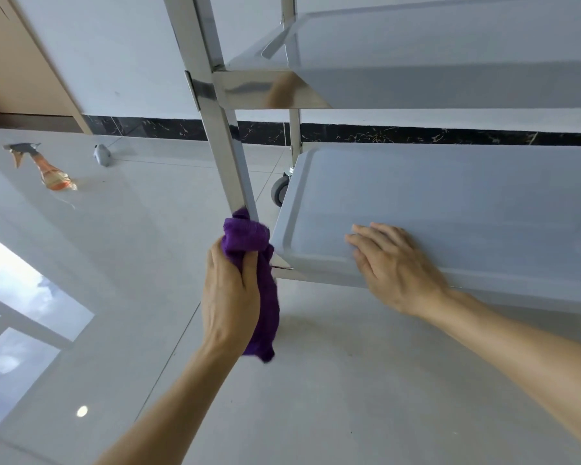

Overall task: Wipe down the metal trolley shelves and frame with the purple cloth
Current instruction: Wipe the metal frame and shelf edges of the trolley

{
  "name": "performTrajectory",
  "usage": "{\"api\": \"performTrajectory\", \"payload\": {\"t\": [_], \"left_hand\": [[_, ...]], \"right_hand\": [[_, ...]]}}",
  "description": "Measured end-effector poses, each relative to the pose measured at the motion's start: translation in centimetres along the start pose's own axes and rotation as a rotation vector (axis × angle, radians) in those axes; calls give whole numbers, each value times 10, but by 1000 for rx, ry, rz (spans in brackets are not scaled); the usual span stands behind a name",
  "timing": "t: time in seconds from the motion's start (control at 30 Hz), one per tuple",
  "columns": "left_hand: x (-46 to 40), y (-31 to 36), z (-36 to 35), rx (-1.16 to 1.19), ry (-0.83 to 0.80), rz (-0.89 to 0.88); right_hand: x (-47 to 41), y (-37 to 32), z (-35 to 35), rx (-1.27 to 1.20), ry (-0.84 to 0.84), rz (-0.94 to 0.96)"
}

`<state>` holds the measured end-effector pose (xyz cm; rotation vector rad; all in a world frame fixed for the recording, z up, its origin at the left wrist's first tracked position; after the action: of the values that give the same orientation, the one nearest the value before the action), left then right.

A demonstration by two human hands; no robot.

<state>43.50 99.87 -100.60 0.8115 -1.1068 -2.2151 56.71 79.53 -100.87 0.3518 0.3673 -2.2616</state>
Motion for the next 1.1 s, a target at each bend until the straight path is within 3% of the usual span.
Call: {"api": "performTrajectory", "payload": {"t": [0.07,0.17,0.33,0.4,0.47,0.53,0.67,0.83,1.1], "left_hand": [[11,9,10,101,-22,17],[14,46,7,142,-119,-135],[-8,105,-26,-64,-216,-400],[-25,101,-43,-211,-284,-308],[-40,82,-58,-315,-439,-94],[-45,69,-59,-272,-497,29],[-35,63,-33,15,-302,-56],[-11,51,5,130,-163,-115],[-23,48,34,146,89,-138]], "right_hand": [[-3,3,-2,-41,-68,-28],[-8,7,0,-145,-147,-78],[-8,24,18,-413,-217,-229],[-6,35,27,-400,-165,-258],[-4,43,34,-394,-101,-289],[-3,42,37,-380,-61,-271],[-7,10,35,-387,-34,-95],[-21,-49,18,-373,-135,105],[-47,-95,-15,13,-137,75]]}}
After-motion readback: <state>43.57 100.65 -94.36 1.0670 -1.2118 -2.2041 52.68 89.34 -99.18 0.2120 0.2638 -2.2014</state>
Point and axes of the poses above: each hand's wrist, its own x-axis away from the middle knuckle, its own z-axis out of the back of the hand, y = z × x, the point moved 6 cm from there along -x, towards the middle knuckle, and after that the axes turned 2 degrees about z, right-handed, at the moved point
